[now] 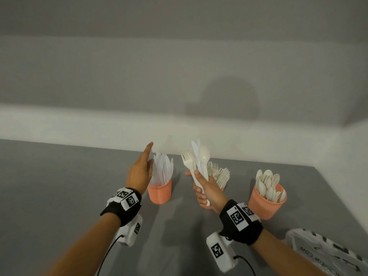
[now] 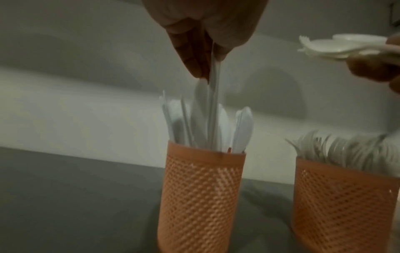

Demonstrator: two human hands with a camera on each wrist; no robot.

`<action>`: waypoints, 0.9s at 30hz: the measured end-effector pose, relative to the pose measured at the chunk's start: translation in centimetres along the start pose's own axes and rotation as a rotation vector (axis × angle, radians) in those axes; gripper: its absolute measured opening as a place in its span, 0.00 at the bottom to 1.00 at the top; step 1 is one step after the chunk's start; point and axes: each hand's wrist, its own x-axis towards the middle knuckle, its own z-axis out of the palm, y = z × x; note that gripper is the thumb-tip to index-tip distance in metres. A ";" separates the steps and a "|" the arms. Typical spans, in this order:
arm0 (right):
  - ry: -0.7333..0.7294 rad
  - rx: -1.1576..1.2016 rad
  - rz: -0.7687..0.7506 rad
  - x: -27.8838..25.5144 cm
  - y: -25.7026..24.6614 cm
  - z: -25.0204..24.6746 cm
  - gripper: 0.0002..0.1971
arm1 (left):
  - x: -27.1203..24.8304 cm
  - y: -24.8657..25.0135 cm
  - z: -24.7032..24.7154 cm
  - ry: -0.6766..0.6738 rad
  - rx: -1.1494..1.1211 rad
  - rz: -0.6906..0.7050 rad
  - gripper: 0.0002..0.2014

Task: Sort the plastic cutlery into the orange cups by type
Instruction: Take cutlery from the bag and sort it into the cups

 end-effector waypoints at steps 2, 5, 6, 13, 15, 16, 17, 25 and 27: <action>-0.005 -0.005 0.002 0.1 0.0 0.0 0.15 | -0.4 -0.6 0.3 -0.033 0.104 0.056 0.23; -0.007 -0.013 -0.004 0.4 0.4 -0.1 0.15 | -1.1 -1.8 1.6 -0.058 0.366 0.157 0.22; -0.007 -0.014 -0.001 0.5 0.5 -0.1 0.15 | -1.2 -1.8 1.8 -0.093 0.423 0.163 0.23; -0.058 0.013 0.041 0.5 1.4 -1.0 0.17 | -0.7 -0.1 2.2 -0.092 0.347 0.165 0.23; -0.086 0.031 0.074 0.5 1.6 -1.3 0.17 | -0.3 2.2 2.3 -0.038 0.089 0.088 0.21; -0.102 0.042 0.093 0.5 1.6 -1.4 0.17 | 0.0 3.7 2.1 -0.047 -0.071 0.012 0.19; -0.123 0.052 0.108 0.3 1.8 -1.7 0.19 | 0.2 5.3 2.1 -0.072 -0.216 -0.067 0.17; -0.306 0.167 0.235 -0.9 1.0 -2.5 0.30 | 1.4 10.0 1.7 -0.542 -0.761 -0.380 0.10; -0.331 0.172 0.244 -1.1 0.9 -2.7 0.30 | 1.3 10.1 1.7 -0.539 -0.788 -0.392 0.08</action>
